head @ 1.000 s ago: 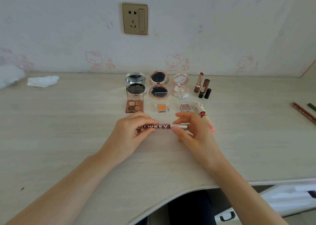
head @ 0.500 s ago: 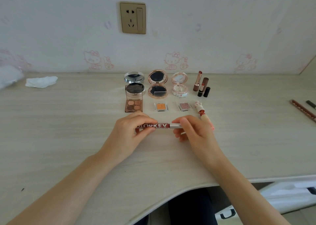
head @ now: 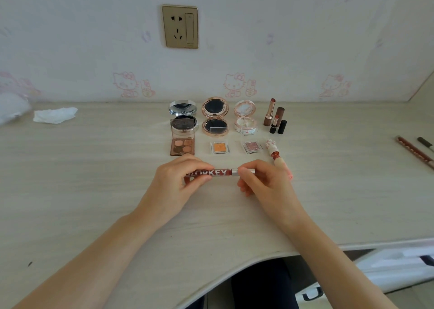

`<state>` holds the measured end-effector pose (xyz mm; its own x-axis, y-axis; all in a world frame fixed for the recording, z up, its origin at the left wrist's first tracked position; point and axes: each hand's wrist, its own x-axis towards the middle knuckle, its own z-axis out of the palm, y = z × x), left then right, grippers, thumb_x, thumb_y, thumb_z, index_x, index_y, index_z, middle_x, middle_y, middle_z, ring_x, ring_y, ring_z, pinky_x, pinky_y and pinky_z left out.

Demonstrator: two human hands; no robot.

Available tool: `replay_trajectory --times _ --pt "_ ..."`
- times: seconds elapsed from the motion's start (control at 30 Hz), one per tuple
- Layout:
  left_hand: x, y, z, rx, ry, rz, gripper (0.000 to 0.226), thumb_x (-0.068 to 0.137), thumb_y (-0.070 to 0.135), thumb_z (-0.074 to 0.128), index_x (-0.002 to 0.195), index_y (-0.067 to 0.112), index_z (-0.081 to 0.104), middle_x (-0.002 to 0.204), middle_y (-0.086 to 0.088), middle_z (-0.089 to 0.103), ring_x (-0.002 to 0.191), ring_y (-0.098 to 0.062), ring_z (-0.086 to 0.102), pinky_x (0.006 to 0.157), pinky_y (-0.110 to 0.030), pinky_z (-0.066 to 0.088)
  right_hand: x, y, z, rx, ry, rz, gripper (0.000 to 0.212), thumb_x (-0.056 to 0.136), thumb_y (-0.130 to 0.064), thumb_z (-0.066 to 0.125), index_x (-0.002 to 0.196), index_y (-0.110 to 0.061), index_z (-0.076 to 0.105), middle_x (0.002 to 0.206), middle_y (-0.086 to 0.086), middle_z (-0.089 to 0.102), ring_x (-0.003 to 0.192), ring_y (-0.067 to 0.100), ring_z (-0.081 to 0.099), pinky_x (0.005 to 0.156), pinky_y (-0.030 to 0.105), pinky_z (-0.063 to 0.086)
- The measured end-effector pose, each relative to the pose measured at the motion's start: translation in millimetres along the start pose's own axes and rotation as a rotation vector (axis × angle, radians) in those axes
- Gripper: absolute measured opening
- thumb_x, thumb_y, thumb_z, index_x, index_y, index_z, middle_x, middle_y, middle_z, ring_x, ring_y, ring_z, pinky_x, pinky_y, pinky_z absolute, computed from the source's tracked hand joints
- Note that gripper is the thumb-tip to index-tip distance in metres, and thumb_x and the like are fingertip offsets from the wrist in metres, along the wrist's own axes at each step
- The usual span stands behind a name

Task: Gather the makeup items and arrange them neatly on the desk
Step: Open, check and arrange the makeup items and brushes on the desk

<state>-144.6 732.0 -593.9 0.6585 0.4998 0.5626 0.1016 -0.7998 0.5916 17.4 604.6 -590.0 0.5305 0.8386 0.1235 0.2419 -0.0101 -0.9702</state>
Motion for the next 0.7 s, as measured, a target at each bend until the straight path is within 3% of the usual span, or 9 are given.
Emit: replay_trajectory --times 0.13,0.3,0.47,0.57,0.7 --pt "0 -1 0 0.010 -0.009 -0.009 0.019 0.081 0.018 0.071 0.099 0.014 0.075 0.094 0.008 0.068 0.090 0.001 0.061 0.081 -0.011 0.045 -1 -2 -3 -0.014 0.018 -0.027 0.004 0.088 -0.015 0.065 0.090 -0.016 0.068 0.067 -0.003 0.067 0.060 0.004 0.061 0.059 0.016 0.050" --pt "0 -4 -2 -0.012 -0.007 -0.041 0.021 0.081 0.024 0.068 0.099 0.015 0.074 0.096 0.012 0.067 0.091 0.001 0.062 0.080 -0.012 0.046 -1 -2 -5 0.051 0.014 -0.053 0.019 0.083 0.005 0.064 0.090 -0.013 0.065 0.087 -0.011 0.064 0.071 0.007 0.062 0.059 0.020 0.052" --pt "1 -4 -2 -0.029 0.010 -0.057 0.021 0.080 0.023 0.069 0.099 0.016 0.074 0.095 0.011 0.068 0.091 -0.002 0.063 0.079 -0.018 0.049 -1 0 -9 0.125 0.083 -0.045 0.019 0.086 0.001 0.063 0.095 -0.016 0.067 0.096 0.013 0.065 0.076 0.017 0.063 0.064 0.028 0.054" --pt "1 -3 -2 -0.045 0.024 -0.063 0.020 0.080 0.015 0.073 0.099 0.018 0.074 0.095 0.012 0.068 0.090 -0.005 0.064 0.078 -0.021 0.051 -1 0 -9 0.177 0.132 -0.026 0.021 0.088 -0.001 0.061 0.101 -0.016 0.066 0.099 0.019 0.062 0.075 0.017 0.062 0.065 0.030 0.055" --pt "1 2 1 -0.061 0.017 -0.032 0.027 0.081 0.004 0.072 0.104 0.018 0.073 0.097 0.010 0.066 0.090 -0.010 0.064 0.075 -0.022 0.052 -2 -6 -13 0.231 0.179 -0.032 0.018 0.089 -0.001 0.060 0.106 -0.009 0.061 0.085 0.005 0.067 0.073 0.016 0.064 0.065 0.032 0.057"
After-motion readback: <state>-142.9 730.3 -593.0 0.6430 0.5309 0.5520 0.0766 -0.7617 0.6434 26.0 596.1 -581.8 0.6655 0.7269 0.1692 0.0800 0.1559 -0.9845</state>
